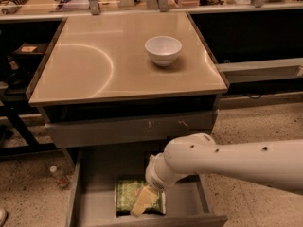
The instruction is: Pick green jalapeno chip bag from middle drawer and place on counter
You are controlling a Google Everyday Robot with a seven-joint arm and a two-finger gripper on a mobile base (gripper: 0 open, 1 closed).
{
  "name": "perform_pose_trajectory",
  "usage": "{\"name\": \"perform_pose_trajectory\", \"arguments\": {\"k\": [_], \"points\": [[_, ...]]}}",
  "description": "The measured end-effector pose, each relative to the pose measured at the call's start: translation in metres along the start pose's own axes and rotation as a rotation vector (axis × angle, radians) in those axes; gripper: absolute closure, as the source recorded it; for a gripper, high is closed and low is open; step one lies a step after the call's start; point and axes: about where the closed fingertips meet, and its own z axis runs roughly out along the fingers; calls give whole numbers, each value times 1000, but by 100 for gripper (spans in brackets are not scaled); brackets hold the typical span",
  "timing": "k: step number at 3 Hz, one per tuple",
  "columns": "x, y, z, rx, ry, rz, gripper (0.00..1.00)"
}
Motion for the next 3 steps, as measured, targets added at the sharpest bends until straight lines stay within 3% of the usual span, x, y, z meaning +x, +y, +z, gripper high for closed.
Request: {"name": "perform_pose_trajectory", "arguments": {"k": [1, 2, 3], "points": [[9, -16, 57, 12, -50, 17, 0], [9, -16, 57, 12, -50, 17, 0], [17, -18, 77, 3, -61, 22, 0]]}}
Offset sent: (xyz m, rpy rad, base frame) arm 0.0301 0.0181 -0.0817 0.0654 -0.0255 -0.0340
